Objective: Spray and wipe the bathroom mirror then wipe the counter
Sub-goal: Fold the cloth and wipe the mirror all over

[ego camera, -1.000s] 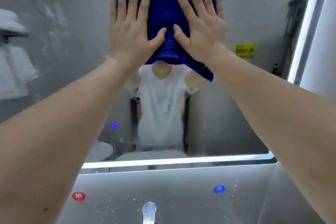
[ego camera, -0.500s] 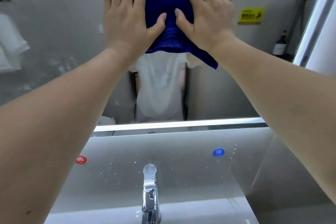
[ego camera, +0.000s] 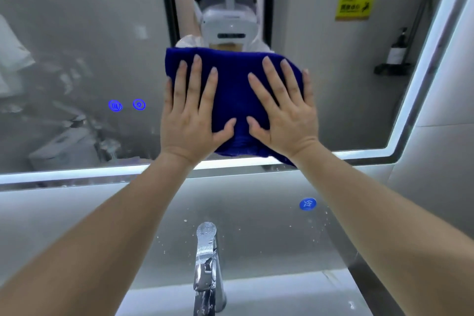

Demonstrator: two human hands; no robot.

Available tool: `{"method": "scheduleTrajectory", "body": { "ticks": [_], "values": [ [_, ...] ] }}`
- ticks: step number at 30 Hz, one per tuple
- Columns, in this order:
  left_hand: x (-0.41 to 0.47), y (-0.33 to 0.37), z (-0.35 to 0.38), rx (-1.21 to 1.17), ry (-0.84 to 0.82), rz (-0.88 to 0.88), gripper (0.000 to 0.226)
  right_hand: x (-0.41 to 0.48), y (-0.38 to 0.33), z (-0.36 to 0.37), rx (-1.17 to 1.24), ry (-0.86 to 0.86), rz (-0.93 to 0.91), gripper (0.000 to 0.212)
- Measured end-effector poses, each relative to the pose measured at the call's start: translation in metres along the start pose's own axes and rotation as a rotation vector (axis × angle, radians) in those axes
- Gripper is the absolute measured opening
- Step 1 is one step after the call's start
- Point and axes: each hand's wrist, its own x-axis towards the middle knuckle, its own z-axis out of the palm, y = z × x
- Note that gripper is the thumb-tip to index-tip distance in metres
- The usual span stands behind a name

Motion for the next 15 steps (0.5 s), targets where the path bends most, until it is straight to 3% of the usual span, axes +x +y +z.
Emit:
{"method": "scheduleTrajectory", "body": {
  "ticks": [8,15],
  "values": [
    [-0.018,0.01,0.007,0.009,0.015,-0.047,0.074,-0.014,-0.006,0.004,0.031,0.028,0.026,0.058],
    [-0.09,0.031,0.024,-0.024,-0.055,-0.018,0.072,-0.086,-0.026,0.012,0.011,-0.056,-0.023,0.061]
  ]
}}
